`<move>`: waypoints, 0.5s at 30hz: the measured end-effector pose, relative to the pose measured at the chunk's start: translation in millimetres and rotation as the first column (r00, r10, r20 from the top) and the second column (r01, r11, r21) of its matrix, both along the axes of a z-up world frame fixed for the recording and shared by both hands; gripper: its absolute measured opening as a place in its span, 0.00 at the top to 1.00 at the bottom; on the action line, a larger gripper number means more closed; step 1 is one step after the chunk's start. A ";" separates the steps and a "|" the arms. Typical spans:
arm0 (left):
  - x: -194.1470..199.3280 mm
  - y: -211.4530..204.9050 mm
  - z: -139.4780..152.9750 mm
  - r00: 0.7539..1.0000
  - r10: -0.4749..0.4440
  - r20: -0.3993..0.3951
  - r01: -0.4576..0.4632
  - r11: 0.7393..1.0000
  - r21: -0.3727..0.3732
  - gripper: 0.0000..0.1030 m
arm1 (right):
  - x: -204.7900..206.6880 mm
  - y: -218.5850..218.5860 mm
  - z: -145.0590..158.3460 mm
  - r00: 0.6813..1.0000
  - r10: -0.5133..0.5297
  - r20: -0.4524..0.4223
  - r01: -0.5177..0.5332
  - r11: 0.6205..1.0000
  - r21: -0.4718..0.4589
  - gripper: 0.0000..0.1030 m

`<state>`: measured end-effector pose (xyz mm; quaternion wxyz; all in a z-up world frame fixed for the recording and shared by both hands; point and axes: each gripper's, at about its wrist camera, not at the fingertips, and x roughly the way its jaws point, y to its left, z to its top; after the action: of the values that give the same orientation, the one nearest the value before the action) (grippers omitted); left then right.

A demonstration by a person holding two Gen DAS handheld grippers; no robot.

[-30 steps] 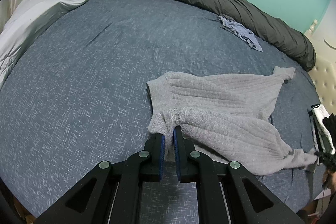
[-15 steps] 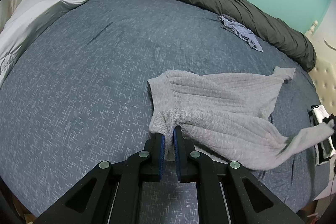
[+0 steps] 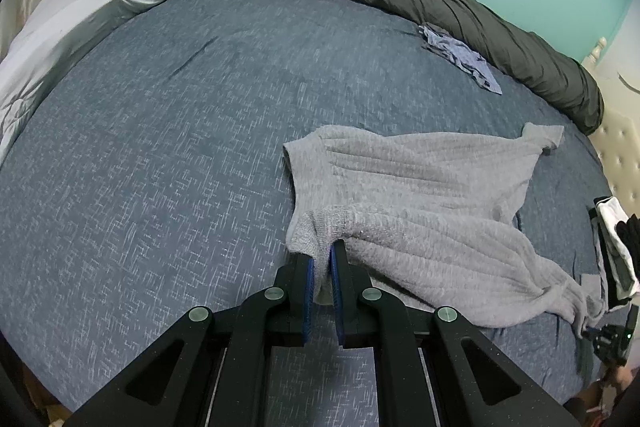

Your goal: Fold clothes

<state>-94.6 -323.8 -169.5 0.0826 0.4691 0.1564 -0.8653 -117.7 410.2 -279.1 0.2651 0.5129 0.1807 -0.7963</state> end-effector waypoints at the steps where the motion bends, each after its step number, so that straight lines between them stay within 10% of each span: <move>1: 0.6 -0.6 -1.0 1.000 0.002 0.001 -0.002 1.000 0.001 0.92 | 3.1 6.3 0.4 1.000 -0.005 0.010 0.005 1.000 -0.001 0.93; 12: 6.8 -3.3 -10.7 1.000 0.019 0.011 -0.019 1.000 0.017 0.92 | -5.6 98.6 73.6 0.957 -0.288 -0.021 0.269 0.916 -0.297 0.91; 15: 7.8 -3.1 -11.4 1.000 0.020 0.013 -0.020 1.000 0.020 0.92 | -28.0 107.5 58.7 0.920 -0.391 0.030 0.387 0.891 -0.239 0.59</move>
<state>-86.8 -326.8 -180.9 0.0875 0.4738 0.1692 -0.8598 -145.7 517.6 -220.4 0.1588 0.4953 -0.0209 -0.8539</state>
